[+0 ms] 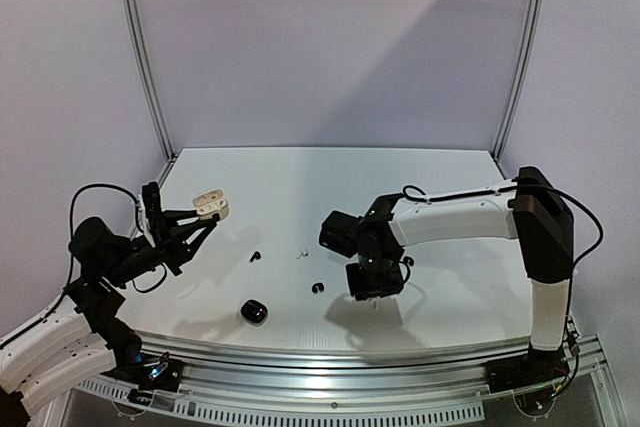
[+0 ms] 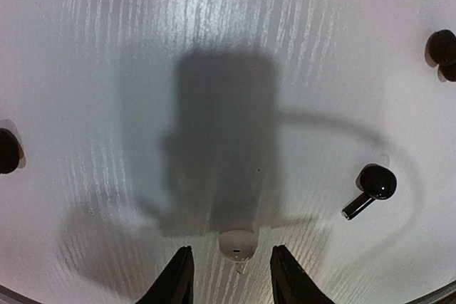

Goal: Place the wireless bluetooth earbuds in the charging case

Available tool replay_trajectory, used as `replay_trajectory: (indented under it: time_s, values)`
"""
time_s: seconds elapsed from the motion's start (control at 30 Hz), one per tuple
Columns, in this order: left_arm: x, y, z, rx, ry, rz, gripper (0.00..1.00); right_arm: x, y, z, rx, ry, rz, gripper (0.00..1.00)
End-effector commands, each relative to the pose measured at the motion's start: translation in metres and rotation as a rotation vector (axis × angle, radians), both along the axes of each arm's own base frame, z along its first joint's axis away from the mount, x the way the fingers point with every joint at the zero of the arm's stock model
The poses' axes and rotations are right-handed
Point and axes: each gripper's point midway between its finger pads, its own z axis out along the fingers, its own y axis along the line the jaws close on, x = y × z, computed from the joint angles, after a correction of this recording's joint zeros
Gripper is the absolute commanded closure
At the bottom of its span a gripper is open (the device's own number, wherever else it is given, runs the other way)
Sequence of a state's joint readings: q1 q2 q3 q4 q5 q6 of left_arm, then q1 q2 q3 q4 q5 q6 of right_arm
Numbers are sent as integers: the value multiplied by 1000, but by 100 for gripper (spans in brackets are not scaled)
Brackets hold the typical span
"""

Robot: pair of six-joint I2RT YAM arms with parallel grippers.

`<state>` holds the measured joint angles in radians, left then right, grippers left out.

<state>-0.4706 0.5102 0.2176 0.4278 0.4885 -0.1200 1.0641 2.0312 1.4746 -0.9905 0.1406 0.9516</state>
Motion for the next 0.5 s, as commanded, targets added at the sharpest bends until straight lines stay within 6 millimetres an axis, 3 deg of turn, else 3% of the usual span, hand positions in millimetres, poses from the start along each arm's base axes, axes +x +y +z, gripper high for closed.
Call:
replay_trajectory:
  time_s: [0.0,0.47]
  values:
    - [-2,-2,-8,15,10,-6,100,4,-7,-7,-48,4,20,65]
    - [0,-1,-9,16,10,3,100,9,-5,-12,-39,23,54,71]
